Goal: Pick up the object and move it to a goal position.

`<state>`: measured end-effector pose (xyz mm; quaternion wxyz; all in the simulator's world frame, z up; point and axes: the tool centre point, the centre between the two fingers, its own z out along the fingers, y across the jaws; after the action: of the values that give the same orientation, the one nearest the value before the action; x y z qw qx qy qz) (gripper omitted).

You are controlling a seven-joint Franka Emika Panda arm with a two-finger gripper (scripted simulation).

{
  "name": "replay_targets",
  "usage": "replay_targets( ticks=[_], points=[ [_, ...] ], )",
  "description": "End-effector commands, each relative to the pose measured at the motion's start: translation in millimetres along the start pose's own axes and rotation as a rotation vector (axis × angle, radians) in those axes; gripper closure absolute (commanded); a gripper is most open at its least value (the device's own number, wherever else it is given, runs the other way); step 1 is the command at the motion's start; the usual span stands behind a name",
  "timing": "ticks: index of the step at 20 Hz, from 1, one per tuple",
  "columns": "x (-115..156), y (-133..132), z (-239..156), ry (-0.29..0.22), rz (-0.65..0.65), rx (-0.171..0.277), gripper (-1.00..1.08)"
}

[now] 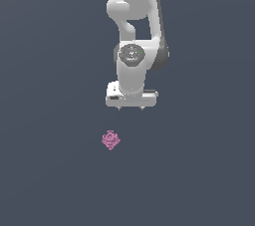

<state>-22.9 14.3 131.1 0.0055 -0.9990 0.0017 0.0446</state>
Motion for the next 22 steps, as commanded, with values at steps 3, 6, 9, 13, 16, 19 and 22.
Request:
replay_targets(
  ticks=[3,6,9,13,16,19,22],
  points=[
    [0.3,-1.8,-1.1,0.002,-0.005,-0.001,-0.92],
    [1.9,-11.1,-6.4,0.011,-0.029,-0.006,-0.92],
    [3.6,-23.6,-13.6,0.023,-0.062,-0.012,-0.92],
    [4.0,-28.2,-16.2,0.027,-0.074,-0.014,-0.92],
    [4.7,-26.2,-15.2,0.026,-0.065,-0.013,-0.92],
    [7.9,-23.9,-14.5,0.028,-0.044,-0.011,-0.92],
    [13.5,-19.0,-12.8,0.03,-0.006,-0.008,-0.92]
  ],
)
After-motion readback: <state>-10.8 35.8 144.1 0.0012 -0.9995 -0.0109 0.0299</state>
